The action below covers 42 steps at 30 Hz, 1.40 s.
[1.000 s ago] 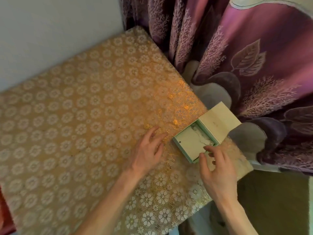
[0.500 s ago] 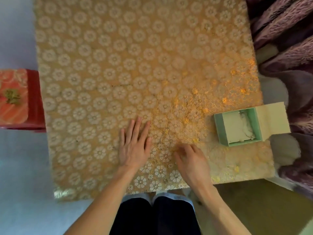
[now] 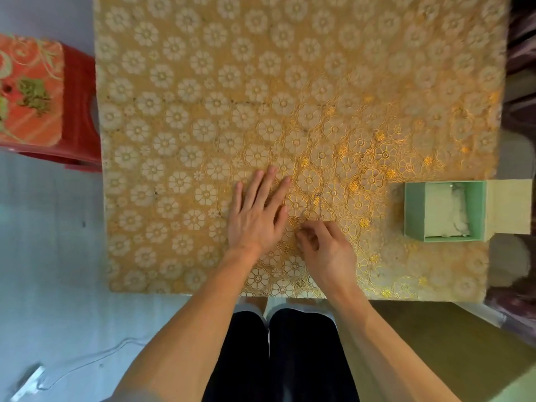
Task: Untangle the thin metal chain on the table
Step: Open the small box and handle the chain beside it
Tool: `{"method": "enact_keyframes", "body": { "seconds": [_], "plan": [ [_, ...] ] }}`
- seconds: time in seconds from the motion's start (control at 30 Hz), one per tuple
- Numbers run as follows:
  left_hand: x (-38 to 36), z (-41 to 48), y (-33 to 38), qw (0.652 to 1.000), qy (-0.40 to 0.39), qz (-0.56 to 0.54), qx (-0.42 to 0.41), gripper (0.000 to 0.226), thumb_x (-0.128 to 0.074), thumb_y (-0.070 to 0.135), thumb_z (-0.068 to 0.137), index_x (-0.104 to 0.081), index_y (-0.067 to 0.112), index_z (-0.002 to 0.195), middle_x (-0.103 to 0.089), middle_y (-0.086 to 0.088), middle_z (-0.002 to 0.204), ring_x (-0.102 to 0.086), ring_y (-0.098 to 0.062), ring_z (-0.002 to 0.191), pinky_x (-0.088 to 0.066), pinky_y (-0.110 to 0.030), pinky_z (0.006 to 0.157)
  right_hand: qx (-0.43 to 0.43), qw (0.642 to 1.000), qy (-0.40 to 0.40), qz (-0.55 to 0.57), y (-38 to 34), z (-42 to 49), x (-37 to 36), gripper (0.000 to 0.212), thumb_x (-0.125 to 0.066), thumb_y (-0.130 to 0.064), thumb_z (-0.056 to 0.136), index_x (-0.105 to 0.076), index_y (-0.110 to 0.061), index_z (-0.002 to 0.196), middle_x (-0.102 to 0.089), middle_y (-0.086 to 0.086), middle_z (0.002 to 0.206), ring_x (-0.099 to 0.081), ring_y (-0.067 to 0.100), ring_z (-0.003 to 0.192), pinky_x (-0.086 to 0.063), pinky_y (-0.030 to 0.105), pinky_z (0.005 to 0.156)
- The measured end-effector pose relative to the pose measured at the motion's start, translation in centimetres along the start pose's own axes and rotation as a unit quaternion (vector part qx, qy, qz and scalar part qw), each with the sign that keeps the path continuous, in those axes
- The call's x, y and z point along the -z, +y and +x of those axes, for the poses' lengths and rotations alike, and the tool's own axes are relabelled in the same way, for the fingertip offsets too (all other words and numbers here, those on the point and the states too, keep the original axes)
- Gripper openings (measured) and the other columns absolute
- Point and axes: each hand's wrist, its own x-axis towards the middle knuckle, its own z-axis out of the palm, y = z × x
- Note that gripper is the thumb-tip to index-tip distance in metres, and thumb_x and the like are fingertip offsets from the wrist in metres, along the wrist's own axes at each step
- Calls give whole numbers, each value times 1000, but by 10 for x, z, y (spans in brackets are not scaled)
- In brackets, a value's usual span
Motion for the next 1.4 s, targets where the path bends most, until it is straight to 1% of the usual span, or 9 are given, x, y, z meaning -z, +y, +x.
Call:
{"method": "enact_keyframes", "body": {
  "seconds": [0.4,0.63,0.8,0.93,1.0,1.1,1.2,1.33,1.4],
  "plan": [
    [2,-1,3,1000,-8,20,7,60,-22,50,106,1,35,160,8,1,169,7,-20,155,1,-52,124,82,993,39,-70,-1,0,-9,9,-62,-17,98,-68,-10,99,-66,5,93,-62,25,75,-48,32,46],
    [24,3,20,992,20,-119,23,65,-46,34,90,-32,30,154,-16,-1,166,-9,-25,153,-14,-60,122,-47,983,-47,173,8,-7,22,11,-47,-20,105,-57,-16,109,-54,-4,109,-58,12,84,-49,27,69],
    [49,21,63,949,-214,-190,-128,55,-56,36,79,-57,42,134,-22,11,164,-5,-12,150,-4,-54,123,-139,914,-74,374,9,-15,75,7,-48,-14,105,-51,-16,99,-60,0,75,-55,16,61,-44,28,54],
    [62,31,87,900,-303,-274,-151,17,-60,31,97,-70,30,111,-64,19,125,-50,-5,124,-32,-50,116,-187,877,-4,443,17,-21,105,4,-50,-11,103,-52,-10,100,-56,-5,66,-48,13,59,-41,32,55],
    [75,34,96,855,-361,-361,-93,13,-60,30,98,-70,28,105,-72,17,98,-67,-19,95,-51,-52,97,-214,851,40,478,23,-25,119,4,-51,-9,102,-54,-10,105,-59,2,77,-49,12,60,-44,28,56],
    [93,41,101,822,-398,-399,-78,22,-64,41,91,-75,27,104,-77,14,91,-60,-52,80,-53,-57,69,-249,821,83,507,38,-30,136,14,-52,-10,102,-62,-16,111,-60,2,85,-51,11,62,-48,23,58],
    [105,51,105,800,-433,-406,-86,29,-66,55,82,-77,35,100,-78,4,96,-62,-55,93,-47,-69,91,-281,797,116,521,55,-38,147,19,-54,-12,102,-69,-19,109,-59,-1,76,-52,11,63,-50,25,63],
    [113,69,117,809,-425,-403,-57,25,-63,34,82,-75,18,96,-78,1,90,-72,-13,88,-54,-18,80,-310,782,162,516,78,-54,156,20,-58,-15,100,-75,-25,103,-65,-7,73,-56,11,63,-53,29,70],
    [116,77,126,810,-433,-392,-50,28,-63,33,81,-74,15,100,-78,-1,87,-70,-8,79,-52,-14,70,-315,780,183,508,90,-61,159,19,-61,-16,99,-76,-27,101,-68,-6,76,-57,10,63,-53,27,69]
  ]
}}
